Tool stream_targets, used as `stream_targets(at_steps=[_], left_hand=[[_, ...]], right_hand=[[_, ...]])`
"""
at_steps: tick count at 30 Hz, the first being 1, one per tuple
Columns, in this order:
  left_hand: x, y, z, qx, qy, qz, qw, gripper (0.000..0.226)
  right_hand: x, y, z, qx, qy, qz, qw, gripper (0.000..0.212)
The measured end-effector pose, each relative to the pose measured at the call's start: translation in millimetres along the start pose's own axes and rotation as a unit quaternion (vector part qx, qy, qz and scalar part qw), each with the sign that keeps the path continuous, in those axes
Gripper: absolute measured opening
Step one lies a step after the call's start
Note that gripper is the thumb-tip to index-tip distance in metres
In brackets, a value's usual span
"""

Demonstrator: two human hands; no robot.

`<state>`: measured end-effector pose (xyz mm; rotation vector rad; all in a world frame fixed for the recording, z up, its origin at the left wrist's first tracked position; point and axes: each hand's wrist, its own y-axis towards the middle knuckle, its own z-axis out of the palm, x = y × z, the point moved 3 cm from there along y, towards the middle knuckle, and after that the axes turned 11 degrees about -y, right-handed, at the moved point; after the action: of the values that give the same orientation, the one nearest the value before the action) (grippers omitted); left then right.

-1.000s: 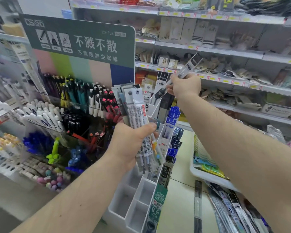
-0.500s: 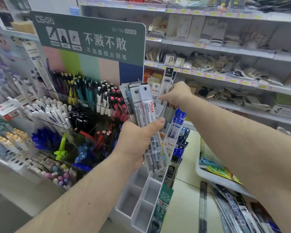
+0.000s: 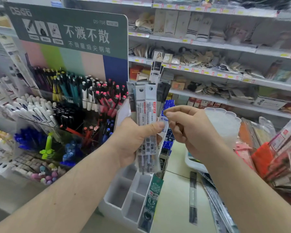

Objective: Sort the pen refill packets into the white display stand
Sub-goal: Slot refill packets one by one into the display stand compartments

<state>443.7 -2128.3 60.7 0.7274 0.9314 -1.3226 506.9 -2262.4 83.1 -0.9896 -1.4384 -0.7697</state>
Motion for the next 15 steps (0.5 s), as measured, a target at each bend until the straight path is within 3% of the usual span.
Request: stream_targets(at_steps=[4,6,10,15], left_hand=[[9.1,2.7,-1.9,0.033,0.099,-0.015,0.994,0.031],[10.5,1.7,-0.8,0.054,0.118,-0.014,0.992,0.034],[7.4,-2.9,2.3,0.118,0.063,-0.069,0.989,0.043],[11.2,-0.6,1.0,0.116,0.057,-0.069,0.989,0.047]], right_hand=[[-0.4,-14.1,15.0,0.027,-0.125,-0.020,0.992,0.029],[-3.6,-14.3,20.0,0.018,-0.161,-0.031,0.986,0.027],[-5.7,-17.3,13.4,0.022,-0.098,-0.035,0.994,0.015],[-3.0,-27.2,2.1,0.022,-0.027,-0.053,0.998,0.007]])
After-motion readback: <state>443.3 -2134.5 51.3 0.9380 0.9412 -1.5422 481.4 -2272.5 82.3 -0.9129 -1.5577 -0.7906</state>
